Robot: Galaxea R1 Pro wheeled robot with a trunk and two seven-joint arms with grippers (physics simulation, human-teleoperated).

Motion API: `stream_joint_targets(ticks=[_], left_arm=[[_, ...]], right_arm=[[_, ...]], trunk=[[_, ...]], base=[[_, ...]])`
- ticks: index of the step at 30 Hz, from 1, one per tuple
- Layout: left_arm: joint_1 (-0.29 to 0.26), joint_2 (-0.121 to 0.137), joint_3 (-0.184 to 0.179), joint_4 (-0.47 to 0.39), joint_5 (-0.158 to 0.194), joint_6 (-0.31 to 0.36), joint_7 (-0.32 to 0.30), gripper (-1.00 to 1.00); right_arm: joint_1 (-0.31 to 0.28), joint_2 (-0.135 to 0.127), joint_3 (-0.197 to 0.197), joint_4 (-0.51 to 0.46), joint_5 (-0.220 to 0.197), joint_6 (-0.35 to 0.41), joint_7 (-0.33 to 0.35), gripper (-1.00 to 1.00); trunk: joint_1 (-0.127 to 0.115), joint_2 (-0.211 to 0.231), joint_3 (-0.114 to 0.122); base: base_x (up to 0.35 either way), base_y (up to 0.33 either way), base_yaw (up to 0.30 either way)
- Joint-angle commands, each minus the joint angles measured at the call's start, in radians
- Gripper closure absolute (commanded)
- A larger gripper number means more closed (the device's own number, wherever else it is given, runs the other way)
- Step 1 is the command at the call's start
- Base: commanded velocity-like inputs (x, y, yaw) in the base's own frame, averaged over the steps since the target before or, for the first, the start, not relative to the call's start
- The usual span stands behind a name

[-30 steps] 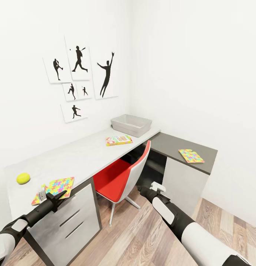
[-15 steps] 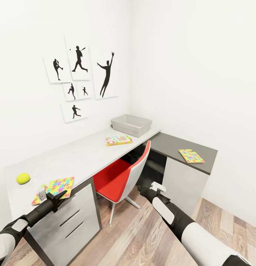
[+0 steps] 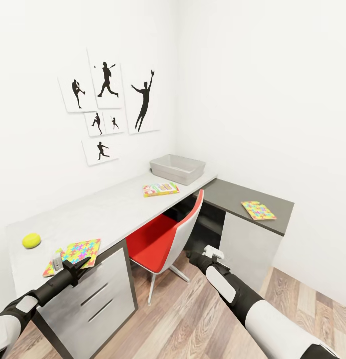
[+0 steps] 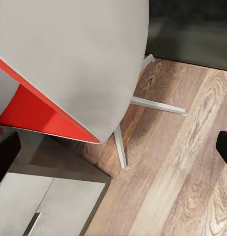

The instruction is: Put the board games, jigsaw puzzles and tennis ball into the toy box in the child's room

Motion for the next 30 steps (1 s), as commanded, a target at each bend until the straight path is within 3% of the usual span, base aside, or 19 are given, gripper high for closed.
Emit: stream_joint_targets(ticks=[1,30], left_arm=[[-0.001,0.0,0.009,-0.001,-0.01,0.007,-0.005,1.0],[-0.003,0.0,0.007,-0.004,-0.014,0.003,0.003,1.0]], right_arm=[[-0.001,-0.001,0.003,-0.002,-0.005,0.002,-0.007,-1.0],[-0.001,-0.001,0.003,-0.002,-0.004,0.002,-0.007,-1.0]], trunk=[[0.0,-0.001,-0.001],[-0.111,0.202,0.09]], base=[[0.0,0.0,0.0],[0.0,0.0,0.0]])
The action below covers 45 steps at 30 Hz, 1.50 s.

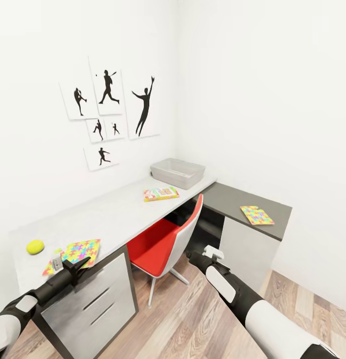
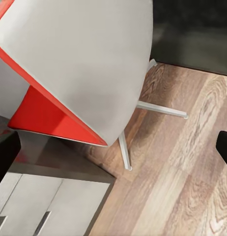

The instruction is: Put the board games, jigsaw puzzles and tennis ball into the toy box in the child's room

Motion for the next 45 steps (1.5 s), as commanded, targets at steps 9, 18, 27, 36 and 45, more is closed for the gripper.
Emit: stream_joint_targets(ticks=[9,18,27,36,45], left_arm=[[-0.002,-0.003,0.003,-0.085,-0.02,0.011,-0.005,1.0],[-0.01,-0.004,-0.094,-0.137,-0.022,0.008,-0.005,1.0],[-0.011,-0.008,-0.184,-0.198,-0.021,0.005,-0.016,1.0],[-0.011,-0.007,-0.189,-0.213,-0.02,0.004,-0.019,1.0],[-0.01,-0.008,-0.337,-0.366,-0.021,0.004,-0.194,1.0]], right_arm=[[-0.001,-0.001,0.003,0.001,-0.004,0.002,-0.007,-1.0],[-0.001,-0.001,0.003,0.001,-0.004,0.002,-0.007,-1.0],[-0.001,-0.001,0.003,0.001,-0.003,0.002,-0.007,-1.0],[-0.001,-0.001,0.002,0.001,0.049,0.002,-0.009,-1.0],[-0.001,-0.001,0.002,0.001,0.062,0.002,-0.009,-1.0]], trunk=[[-0.035,0.063,0.027],[-0.069,0.126,0.055],[-0.084,0.154,0.068],[-0.119,0.217,0.096],[-0.153,0.28,0.124]], base=[[0.0,0.0,0.0],[0.0,0.0,0.0],[0.0,0.0,0.0],[0.0,0.0,0.0],[0.0,0.0,0.0]])
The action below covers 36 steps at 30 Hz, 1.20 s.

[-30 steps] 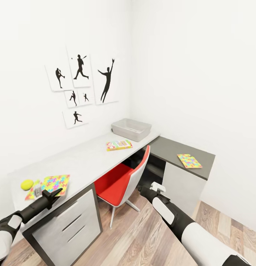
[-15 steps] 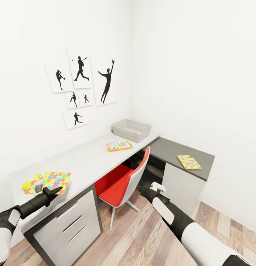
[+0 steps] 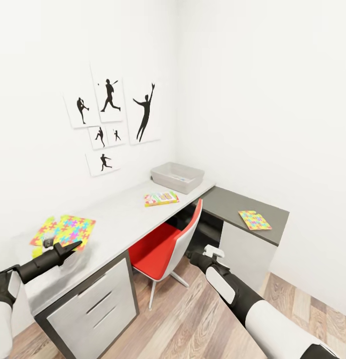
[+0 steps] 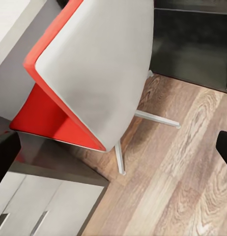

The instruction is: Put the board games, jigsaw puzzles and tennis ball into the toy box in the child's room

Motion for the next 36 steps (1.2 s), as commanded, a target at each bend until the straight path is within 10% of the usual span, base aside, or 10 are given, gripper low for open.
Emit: stream_joint_targets(ticks=[1,10,15,36], left_arm=[[0.0,-0.001,-0.01,-0.019,-0.013,0.008,-0.036,1.0],[0.009,0.003,-0.037,-0.081,-0.013,-0.068,-0.149,1.0],[0.029,0.007,-0.035,-0.087,-0.014,-0.142,-0.316,1.0],[0.073,0.009,-0.029,-0.106,-0.002,-0.301,-0.317,1.0]], right_arm=[[-0.001,-0.001,0.004,-0.002,-0.005,0.002,-0.008,-1.0],[-0.001,-0.001,0.004,-0.002,-0.005,0.002,-0.008,-1.0],[-0.001,-0.001,0.004,-0.002,-0.005,0.002,-0.008,-1.0],[-0.001,-0.001,0.004,-0.002,-0.004,0.002,-0.006,-1.0]], trunk=[[-0.004,0.006,0.002],[-0.038,0.069,0.03],[-0.057,0.104,0.046],[-0.138,0.251,0.111]], base=[[0.0,0.0,0.0],[0.0,0.0,0.0],[0.0,0.0,0.0],[0.0,0.0,0.0]])
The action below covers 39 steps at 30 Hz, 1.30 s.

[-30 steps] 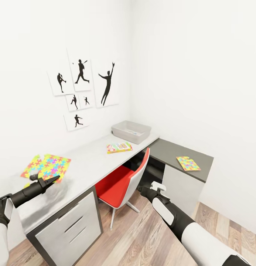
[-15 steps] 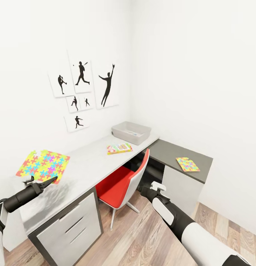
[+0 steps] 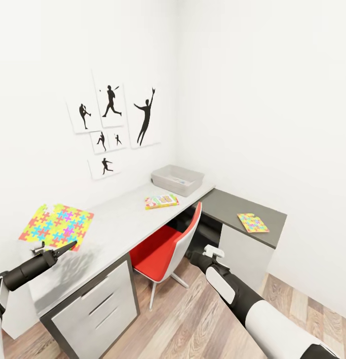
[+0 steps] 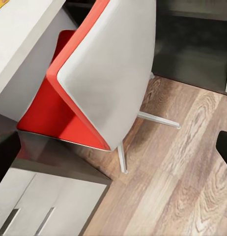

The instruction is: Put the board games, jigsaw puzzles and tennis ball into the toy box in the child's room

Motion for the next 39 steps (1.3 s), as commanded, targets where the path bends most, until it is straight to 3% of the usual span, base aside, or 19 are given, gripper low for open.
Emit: stream_joint_targets(ticks=[1,6,17,26,32,39], left_arm=[[-0.002,-0.001,0.007,-0.001,-0.01,0.006,-0.008,1.0],[-0.001,-0.002,0.009,-0.028,-0.011,-0.023,-0.008,1.0],[0.05,-0.009,0.007,-0.184,-0.01,-0.092,-0.008,1.0],[0.056,-0.006,0.011,-0.226,-0.014,-0.103,-0.008,1.0],[0.058,-0.011,0.012,-0.28,-0.015,-0.104,0.113,1.0],[0.058,-0.009,0.039,-0.3,-0.015,-0.125,0.272,1.0]], right_arm=[[-0.001,-0.001,0.004,-0.002,-0.005,0.002,-0.008,-1.0],[-0.001,-0.001,0.005,-0.002,-0.004,0.002,-0.007,-1.0],[-0.001,-0.001,0.005,-0.003,-0.004,0.002,-0.003,-1.0],[-0.001,-0.001,0.005,-0.003,-0.004,0.002,-0.003,-1.0],[-0.001,-0.001,0.005,-0.003,-0.004,0.002,-0.003,-1.0],[-0.001,-0.001,0.005,-0.002,-0.004,0.001,-0.003,-1.0]], trunk=[[-0.004,0.006,0.001],[-0.023,0.041,0.017],[-0.065,0.118,0.052],[-0.099,0.181,0.08],[-0.122,0.223,0.099],[-0.122,0.223,0.099]], base=[[0.0,0.0,0.0],[0.0,0.0,0.0],[0.0,0.0,0.0],[0.0,0.0,0.0],[0.0,0.0,0.0],[0.0,0.0,0.0]])
